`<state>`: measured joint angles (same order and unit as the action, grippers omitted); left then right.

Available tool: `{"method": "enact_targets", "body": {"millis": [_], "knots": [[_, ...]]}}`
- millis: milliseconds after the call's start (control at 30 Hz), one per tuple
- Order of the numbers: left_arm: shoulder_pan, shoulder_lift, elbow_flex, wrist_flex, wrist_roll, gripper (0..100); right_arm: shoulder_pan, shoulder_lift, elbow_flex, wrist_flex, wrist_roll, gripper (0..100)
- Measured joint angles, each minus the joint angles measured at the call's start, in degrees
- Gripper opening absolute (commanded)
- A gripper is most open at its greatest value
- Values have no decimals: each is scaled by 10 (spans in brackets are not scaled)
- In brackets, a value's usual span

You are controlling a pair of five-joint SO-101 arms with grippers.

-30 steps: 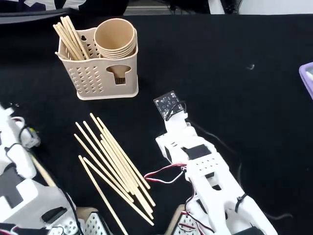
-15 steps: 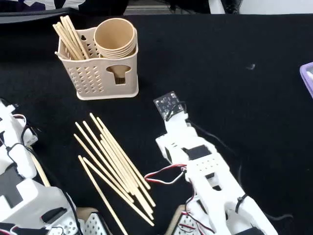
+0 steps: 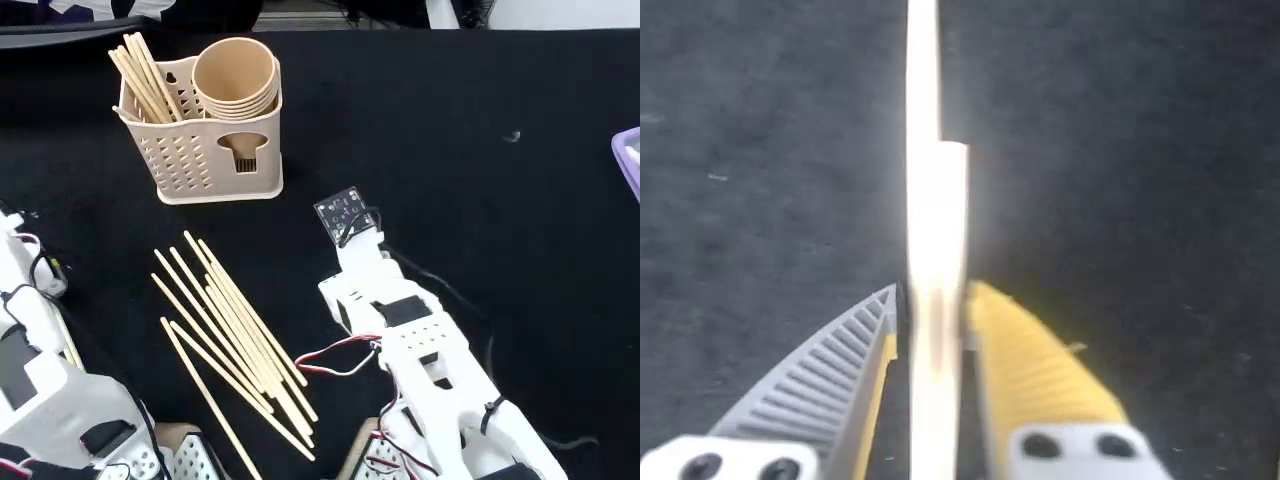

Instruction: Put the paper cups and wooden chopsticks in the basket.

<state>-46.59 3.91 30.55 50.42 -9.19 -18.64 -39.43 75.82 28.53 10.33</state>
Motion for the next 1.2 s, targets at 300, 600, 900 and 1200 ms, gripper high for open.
{"method": "enact_targets", "body": {"millis": [300,600,900,1200], "knots": [[-29,85,-33,-6,-4,30,0,0,0,0,0,107],[-20,110,-53,-5,0,30,0,0,0,0,0,107],[-18,-7,-49,33,-1,30,1,0,0,0,0,107],[21,-216,-58,39,47,30,0,0,0,0,0,107]]}}
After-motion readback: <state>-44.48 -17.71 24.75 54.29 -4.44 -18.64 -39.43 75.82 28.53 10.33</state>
